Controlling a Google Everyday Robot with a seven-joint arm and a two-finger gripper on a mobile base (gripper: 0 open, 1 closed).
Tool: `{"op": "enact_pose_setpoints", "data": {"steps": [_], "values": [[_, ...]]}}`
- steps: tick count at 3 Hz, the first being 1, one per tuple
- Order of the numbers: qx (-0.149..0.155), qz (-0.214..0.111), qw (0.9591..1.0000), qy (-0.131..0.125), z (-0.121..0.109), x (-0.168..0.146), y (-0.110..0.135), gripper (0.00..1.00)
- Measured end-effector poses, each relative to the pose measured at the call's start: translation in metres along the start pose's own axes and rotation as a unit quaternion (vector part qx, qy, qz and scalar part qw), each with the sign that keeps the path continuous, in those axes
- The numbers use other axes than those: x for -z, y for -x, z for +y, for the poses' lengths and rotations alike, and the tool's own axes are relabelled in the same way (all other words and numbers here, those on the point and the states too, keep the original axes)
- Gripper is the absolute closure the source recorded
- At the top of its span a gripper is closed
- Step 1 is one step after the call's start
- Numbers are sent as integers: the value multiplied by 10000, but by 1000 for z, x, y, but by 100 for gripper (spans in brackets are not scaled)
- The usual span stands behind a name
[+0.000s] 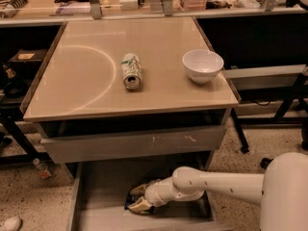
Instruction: Pick rxbar blueberry from middle drawer and place on counter
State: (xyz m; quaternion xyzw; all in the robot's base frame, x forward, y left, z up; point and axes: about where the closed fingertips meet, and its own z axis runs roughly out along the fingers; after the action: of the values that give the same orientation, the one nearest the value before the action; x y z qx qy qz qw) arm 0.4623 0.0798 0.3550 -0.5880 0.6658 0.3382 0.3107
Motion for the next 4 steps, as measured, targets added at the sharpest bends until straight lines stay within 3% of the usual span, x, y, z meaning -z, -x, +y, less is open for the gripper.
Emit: {"op": "enact_pose_setpoints", "data": {"steps": [1,3,4], "values": [[0,0,10000,0,0,0,0,100],[-76,8,10000,-61,-1,3,5,100],[-245,51,9995,-190,0,17,24,100]]}}
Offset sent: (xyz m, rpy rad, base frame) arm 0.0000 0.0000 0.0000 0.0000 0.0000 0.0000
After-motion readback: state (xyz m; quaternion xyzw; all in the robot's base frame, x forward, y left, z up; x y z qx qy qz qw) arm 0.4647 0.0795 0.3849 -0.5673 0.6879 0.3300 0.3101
